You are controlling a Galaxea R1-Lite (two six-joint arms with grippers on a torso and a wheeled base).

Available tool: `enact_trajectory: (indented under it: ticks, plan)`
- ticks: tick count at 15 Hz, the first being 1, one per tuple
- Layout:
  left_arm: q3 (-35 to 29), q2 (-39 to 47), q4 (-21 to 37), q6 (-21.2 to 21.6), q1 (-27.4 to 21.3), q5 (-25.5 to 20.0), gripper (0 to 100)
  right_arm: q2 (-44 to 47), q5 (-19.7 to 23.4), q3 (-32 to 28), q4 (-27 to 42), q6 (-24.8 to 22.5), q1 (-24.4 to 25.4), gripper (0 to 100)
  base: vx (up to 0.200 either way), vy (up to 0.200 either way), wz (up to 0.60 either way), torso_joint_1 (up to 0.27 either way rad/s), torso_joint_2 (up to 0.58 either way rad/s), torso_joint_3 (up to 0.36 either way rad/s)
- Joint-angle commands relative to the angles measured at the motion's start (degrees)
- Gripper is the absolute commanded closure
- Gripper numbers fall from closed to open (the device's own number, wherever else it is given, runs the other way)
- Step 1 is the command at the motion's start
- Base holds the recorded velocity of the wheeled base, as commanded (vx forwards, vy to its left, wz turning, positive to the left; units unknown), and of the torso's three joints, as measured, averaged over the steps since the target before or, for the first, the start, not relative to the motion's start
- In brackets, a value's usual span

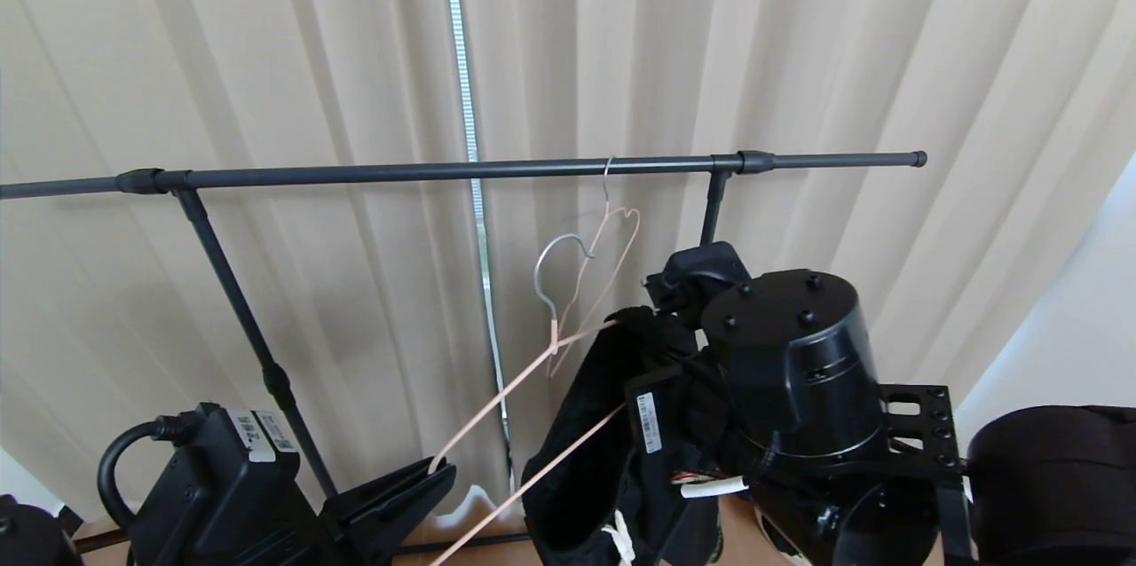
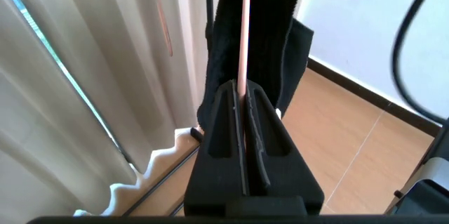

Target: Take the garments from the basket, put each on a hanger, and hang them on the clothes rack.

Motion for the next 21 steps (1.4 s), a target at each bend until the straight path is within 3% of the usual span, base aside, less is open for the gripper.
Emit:
enact_trajectory:
  ticks: [1, 7, 12, 21]
  plan:
    - [0.6, 0.5, -0.9, 0.0, -0.1, 0.0, 100, -4.3, 2.7, 1.3, -0.1, -0.1, 1.2, 100, 0.0, 0.0, 0.0, 0.0, 0.0, 0.0]
    - [2.0, 0.8, -6.9, 0.0, -0.3, 0.0, 100, -8.2, 10.4, 3.0, -1.3, 0.3, 5.6, 100, 0.0, 0.0, 0.0, 0.0, 0.0, 0.0]
    - [3.5, 4.4, -17.0, 0.2, -0.8, -0.1, 100, -7.8, 10.5, 3.2, -6.6, 1.8, 8.4, 100, 0.0, 0.0, 0.0, 0.0, 0.0, 0.0]
    - [3.5, 4.4, -18.3, 0.2, -1.8, -0.1, 100, -8.2, 10.9, 4.5, -9.0, 2.0, 10.5, 100, 0.0, 0.0, 0.0, 0.0, 0.0, 0.0]
